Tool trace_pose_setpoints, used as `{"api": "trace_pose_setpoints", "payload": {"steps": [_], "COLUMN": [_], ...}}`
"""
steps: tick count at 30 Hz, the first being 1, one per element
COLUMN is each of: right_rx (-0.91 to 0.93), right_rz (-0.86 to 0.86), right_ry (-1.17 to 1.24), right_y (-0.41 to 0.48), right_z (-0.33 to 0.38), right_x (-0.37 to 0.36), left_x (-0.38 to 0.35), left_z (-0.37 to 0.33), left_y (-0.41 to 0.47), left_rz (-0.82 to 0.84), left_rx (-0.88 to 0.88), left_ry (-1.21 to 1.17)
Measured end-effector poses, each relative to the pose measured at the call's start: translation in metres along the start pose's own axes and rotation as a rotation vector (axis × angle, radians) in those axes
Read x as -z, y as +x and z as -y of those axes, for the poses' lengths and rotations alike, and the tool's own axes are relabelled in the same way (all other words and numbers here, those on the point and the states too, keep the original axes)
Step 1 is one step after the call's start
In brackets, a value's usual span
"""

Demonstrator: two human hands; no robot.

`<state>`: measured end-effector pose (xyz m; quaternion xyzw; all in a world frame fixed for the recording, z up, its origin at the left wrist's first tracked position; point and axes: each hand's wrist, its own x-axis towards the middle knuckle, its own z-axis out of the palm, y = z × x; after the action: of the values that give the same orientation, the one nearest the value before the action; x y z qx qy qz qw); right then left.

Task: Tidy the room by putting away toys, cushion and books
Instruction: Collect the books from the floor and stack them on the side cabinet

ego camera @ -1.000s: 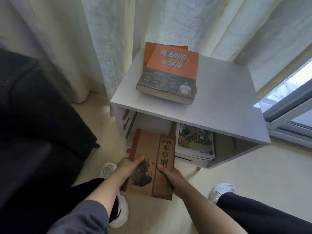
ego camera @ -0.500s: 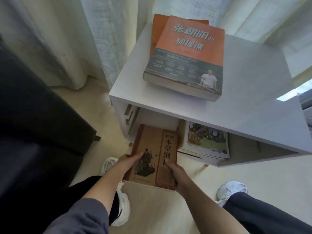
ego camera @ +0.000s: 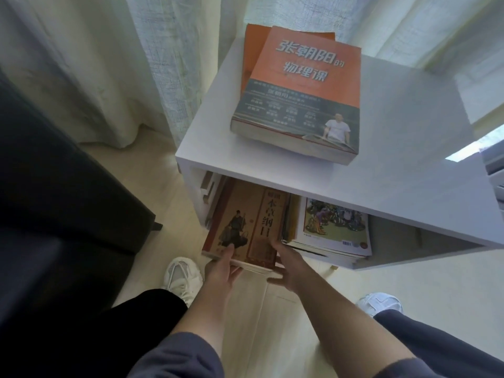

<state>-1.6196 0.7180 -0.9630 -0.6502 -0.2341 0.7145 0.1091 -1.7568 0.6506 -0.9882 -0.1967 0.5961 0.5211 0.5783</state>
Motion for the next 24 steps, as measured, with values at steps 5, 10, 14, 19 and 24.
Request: {"api": "trace_pose_setpoints", "payload": {"steps": [5,10,14,19,24], "right_rx": [-0.006,0.054,0.074,0.076,0.158], "right_rz": [0.009,0.091,0.056,0.043,0.078], "right_ry": [-0.091,-0.114,-0.086,-0.045,0.004], "right_y": [-0.014,-0.017,-0.014,-0.019,-0.056], "right_z": [-0.006,0.008,0.019,0.025,0.04], "right_x": [0.02,0.017,0.023,0.024,0.022], "left_x": [-0.031,-0.064,-0.07,-0.064,-0.054], "left_z": [-0.014,-0.03,-0.038,-0.046,-0.06], "left_y": [0.022,0.038,0.045,0.039,-0.02], "left_rz": [-0.029,-0.049,-0.103,-0.111,0.032], "left_rx": [-0.031,-0.064,-0.05,-0.025,-0.114], "left_ry": [0.024,0.032,0.082,0.204,0.701]}}
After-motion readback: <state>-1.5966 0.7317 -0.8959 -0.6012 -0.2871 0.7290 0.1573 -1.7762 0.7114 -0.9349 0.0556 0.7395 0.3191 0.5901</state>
